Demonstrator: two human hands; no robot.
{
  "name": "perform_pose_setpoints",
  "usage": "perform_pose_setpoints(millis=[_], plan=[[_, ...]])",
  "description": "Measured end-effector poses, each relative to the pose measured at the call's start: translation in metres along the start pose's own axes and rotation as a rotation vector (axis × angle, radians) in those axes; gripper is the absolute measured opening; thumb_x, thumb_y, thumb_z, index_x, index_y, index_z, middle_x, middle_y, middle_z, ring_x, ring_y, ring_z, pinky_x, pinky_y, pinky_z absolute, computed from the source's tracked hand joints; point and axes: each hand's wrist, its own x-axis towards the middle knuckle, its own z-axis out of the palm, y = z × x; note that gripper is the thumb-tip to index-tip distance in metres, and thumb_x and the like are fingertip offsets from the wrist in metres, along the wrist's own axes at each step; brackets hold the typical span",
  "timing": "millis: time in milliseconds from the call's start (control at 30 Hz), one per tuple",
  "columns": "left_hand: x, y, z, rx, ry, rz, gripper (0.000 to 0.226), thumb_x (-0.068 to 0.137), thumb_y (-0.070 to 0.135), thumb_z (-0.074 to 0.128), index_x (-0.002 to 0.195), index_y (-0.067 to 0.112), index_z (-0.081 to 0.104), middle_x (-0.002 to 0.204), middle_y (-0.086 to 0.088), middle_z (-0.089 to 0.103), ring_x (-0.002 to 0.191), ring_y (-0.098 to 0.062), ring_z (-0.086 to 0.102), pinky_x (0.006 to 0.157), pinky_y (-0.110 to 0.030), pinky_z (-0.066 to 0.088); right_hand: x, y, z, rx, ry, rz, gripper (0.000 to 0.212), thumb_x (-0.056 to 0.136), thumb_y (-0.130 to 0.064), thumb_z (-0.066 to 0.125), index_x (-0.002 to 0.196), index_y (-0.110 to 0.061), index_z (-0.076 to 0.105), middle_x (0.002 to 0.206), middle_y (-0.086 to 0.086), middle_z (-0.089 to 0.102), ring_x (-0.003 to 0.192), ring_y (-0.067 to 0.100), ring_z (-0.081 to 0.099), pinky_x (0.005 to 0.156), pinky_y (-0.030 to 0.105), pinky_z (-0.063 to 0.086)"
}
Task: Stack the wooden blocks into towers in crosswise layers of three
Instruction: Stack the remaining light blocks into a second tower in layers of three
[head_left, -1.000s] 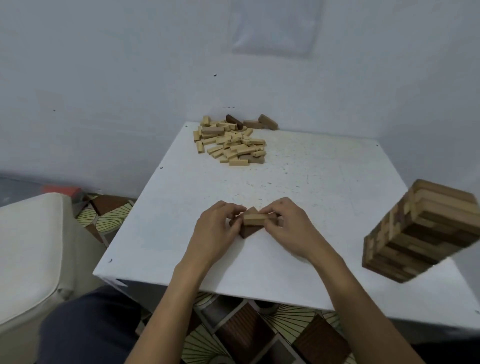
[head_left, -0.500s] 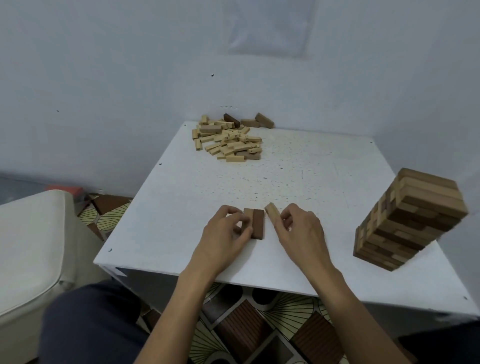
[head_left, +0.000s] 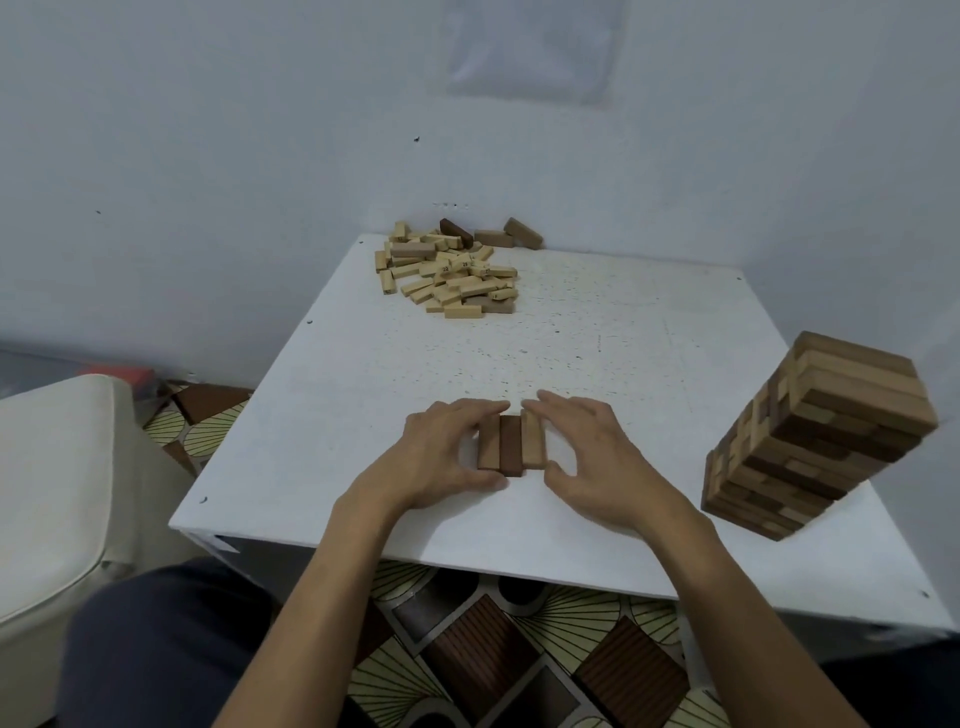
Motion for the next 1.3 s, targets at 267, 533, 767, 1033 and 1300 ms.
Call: perform_pose_setpoints(millis=[267, 533, 767, 1033, 1300], plan=[[0.001, 0.0, -0.002, -0.081, 0.012, 0.007, 0.078, 0.078, 0.042, 0.08, 0.145, 0.041, 0.04, 0.138, 0.016, 0.05, 0.121, -0.007, 0.043, 0.11, -0.036, 0.031, 0.001, 0.006, -0.002, 0.025, 0.005, -0.086, 0.058, 0.089, -0.032, 0.066, 0.143, -0.037, 0.046, 0.151, -0.019, 0.039, 0.141, 0.006, 0.019, 0.115, 0.024, 0.021], [0.004, 0.002, -0.004, -0.057, -0.008, 0.021, 0.083, 0.079, 0.041, 0.08, 0.148, 0.043, 0.034, 0.144, 0.018, 0.048, 0.131, -0.007, 0.033, 0.112, -0.033, 0.025, 0.005, 0.005, -0.006, 0.122, -0.046, 0.016, 0.089, 0.077, -0.046, 0.079, 0.15, -0.047, 0.027, 0.14, -0.036, 0.029, 0.146, -0.004, 0.005, 0.113, 0.028, 0.021], [0.005, -0.001, -0.003, -0.082, -0.001, 0.021, 0.089, 0.077, 0.04, 0.082, 0.15, 0.042, 0.032, 0.14, 0.023, 0.049, 0.124, -0.002, 0.034, 0.103, -0.022, 0.022, 0.011, 0.008, -0.004, 0.156, -0.043, 0.02, 0.093, 0.074, -0.046, 0.082, 0.148, -0.049, 0.027, 0.141, -0.034, 0.044, 0.144, -0.002, 0.012, 0.112, 0.028, 0.02], [0.003, 0.001, -0.005, -0.124, 0.002, 0.004, 0.103, 0.074, 0.038, 0.085, 0.155, 0.038, 0.021, 0.133, 0.022, 0.052, 0.123, -0.003, 0.037, 0.109, -0.029, 0.027, 0.01, 0.004, -0.002, 0.155, 0.004, -0.006, 0.088, 0.073, -0.043, 0.083, 0.146, -0.046, 0.035, 0.131, -0.036, 0.046, 0.133, -0.007, 0.025, 0.099, 0.016, 0.025], [-0.012, 0.016, -0.036, -0.098, -0.009, 0.039, 0.115, 0.071, 0.044, 0.085, 0.156, 0.042, 0.006, 0.122, 0.036, 0.048, 0.13, -0.008, 0.041, 0.108, -0.031, 0.03, -0.002, -0.022, -0.023, 0.102, 0.031, -0.076, 0.088, 0.074, -0.043, 0.082, 0.146, -0.048, 0.032, 0.131, -0.03, 0.05, 0.124, -0.005, 0.032, 0.091, 0.008, 0.028]])
